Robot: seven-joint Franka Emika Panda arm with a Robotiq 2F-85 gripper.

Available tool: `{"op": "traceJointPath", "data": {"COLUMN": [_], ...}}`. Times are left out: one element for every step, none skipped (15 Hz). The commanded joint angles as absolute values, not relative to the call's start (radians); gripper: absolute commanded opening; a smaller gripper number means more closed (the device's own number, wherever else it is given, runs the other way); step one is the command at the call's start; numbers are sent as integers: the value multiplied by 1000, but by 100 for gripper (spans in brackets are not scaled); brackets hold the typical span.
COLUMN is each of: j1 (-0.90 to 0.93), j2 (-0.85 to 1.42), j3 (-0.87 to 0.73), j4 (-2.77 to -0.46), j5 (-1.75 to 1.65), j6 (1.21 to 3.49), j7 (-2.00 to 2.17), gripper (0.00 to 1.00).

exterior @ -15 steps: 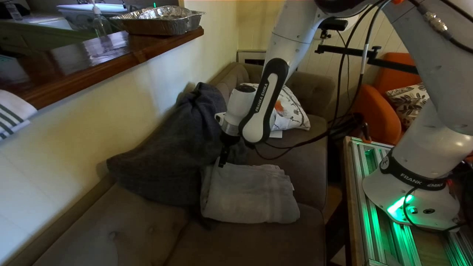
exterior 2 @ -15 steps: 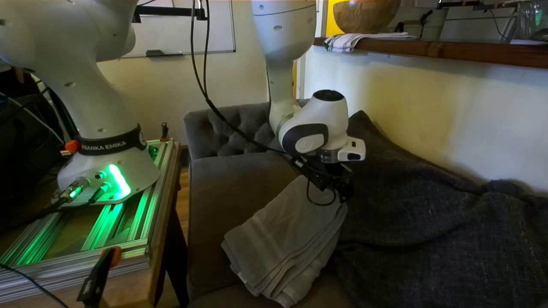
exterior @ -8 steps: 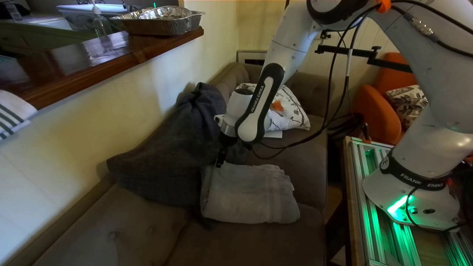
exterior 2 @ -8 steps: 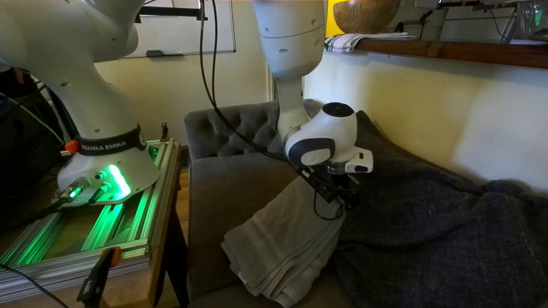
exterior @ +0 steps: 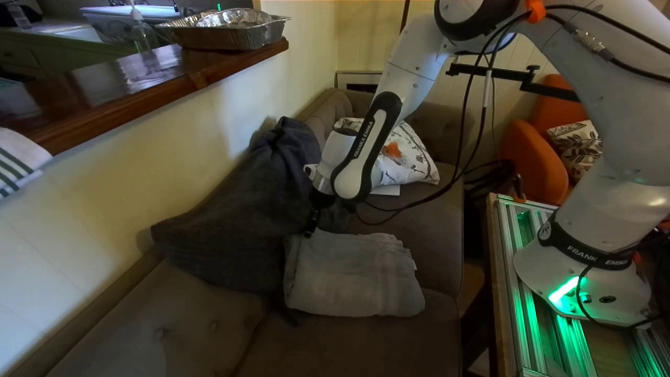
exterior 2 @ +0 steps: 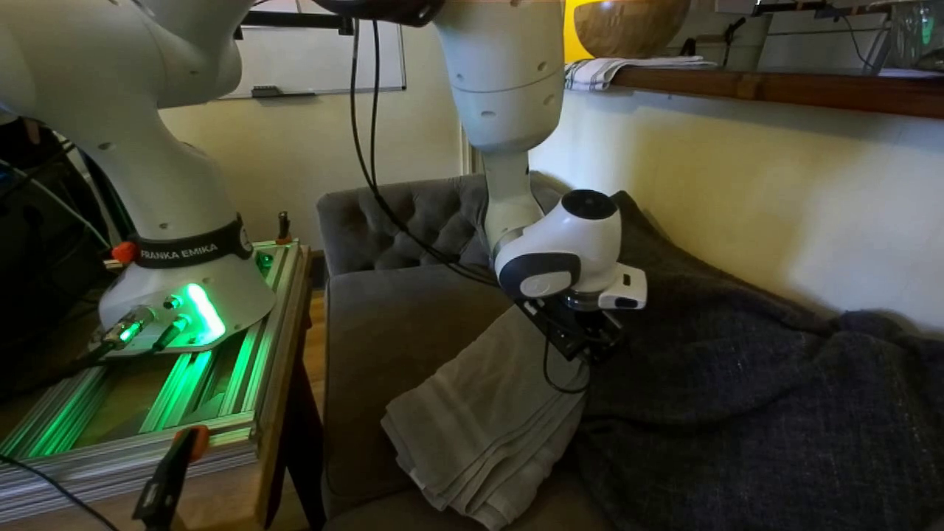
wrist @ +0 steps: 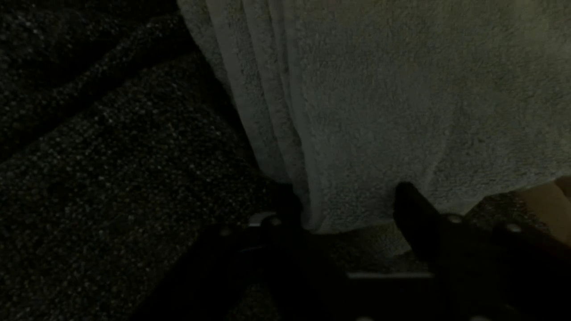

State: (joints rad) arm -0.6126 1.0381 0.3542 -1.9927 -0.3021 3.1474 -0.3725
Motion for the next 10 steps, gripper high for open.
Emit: {"op": "traceJointPath", "data": {"j1": [-609, -588, -570, -560, -538, -526, -509, -518, -541, -592], "j2": [1052, 1030, 1010, 979, 947, 916, 880, 855, 827, 803], "j3": [354, 335, 319, 311, 290, 281, 271, 289, 325, 394], "j4": [-1966, -1976, -1985, -2010, -2032, -2057, -2086, -2110, -2138, -2164], "j5": [-288, -277, -265, -249, -231, -210, -186, -161, -134, -102], "j6": [3096, 3080, 3058, 3034, 3017, 2994, 2974, 2948, 2917, 2871], "j7": [-400, -383, -365, -347, -326, -309, -289, -288, -297, -333], "gripper": [31, 23, 17, 9, 3, 0, 0, 0, 1, 2]}}
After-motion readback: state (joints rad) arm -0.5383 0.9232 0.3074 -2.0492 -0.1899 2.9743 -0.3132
